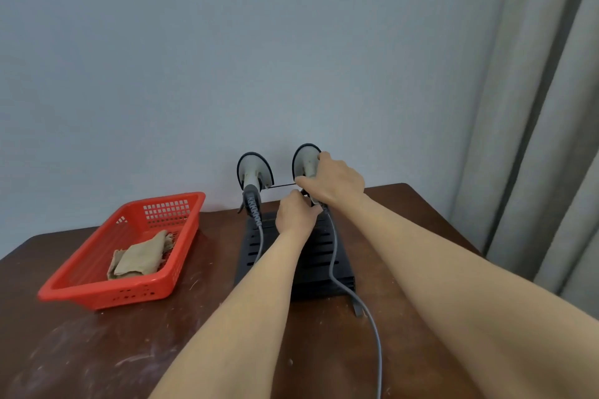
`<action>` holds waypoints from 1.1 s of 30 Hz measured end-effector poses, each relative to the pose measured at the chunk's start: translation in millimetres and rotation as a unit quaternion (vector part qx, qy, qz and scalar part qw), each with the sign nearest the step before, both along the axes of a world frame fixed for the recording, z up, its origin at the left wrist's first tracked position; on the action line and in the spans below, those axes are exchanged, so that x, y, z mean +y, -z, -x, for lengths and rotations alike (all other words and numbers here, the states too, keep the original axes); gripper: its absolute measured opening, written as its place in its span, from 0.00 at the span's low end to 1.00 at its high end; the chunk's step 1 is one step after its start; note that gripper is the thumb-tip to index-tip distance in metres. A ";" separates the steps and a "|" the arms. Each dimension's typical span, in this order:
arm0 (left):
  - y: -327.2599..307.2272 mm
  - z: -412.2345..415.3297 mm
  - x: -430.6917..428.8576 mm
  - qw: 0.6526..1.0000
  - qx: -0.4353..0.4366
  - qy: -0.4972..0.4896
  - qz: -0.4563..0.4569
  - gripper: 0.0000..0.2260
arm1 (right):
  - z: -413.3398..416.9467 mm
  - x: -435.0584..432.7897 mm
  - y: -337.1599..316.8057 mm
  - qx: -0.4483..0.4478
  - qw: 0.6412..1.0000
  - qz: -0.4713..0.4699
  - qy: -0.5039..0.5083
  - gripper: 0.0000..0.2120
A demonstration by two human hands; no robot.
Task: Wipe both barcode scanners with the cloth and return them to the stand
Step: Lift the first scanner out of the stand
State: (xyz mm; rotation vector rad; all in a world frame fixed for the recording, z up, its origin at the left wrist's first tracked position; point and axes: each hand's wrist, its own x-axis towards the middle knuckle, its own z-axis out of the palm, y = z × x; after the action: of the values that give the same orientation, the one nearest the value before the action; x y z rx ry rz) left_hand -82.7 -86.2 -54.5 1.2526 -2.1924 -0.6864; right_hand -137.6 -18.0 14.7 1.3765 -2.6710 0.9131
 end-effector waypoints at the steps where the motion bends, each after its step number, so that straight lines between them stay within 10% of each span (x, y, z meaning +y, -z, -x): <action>1: -0.6 -0.2 0.9 1.000 0.003 -0.003 0.005 0.09 | -0.1 -1.0 -0.8 0.004 1.000 0.003 0.002 0.27; 33: -11.2 3.2 3.8 0.997 -0.070 0.003 0.020 0.13 | 1.5 11.1 -29.8 -0.002 0.995 0.101 -0.014 0.23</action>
State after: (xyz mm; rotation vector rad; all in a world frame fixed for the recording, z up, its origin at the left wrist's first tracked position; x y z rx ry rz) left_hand -85.9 -82.4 -43.3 1.3094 -2.3118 -0.5698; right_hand -139.1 -6.9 44.5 1.3724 -2.4839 1.1538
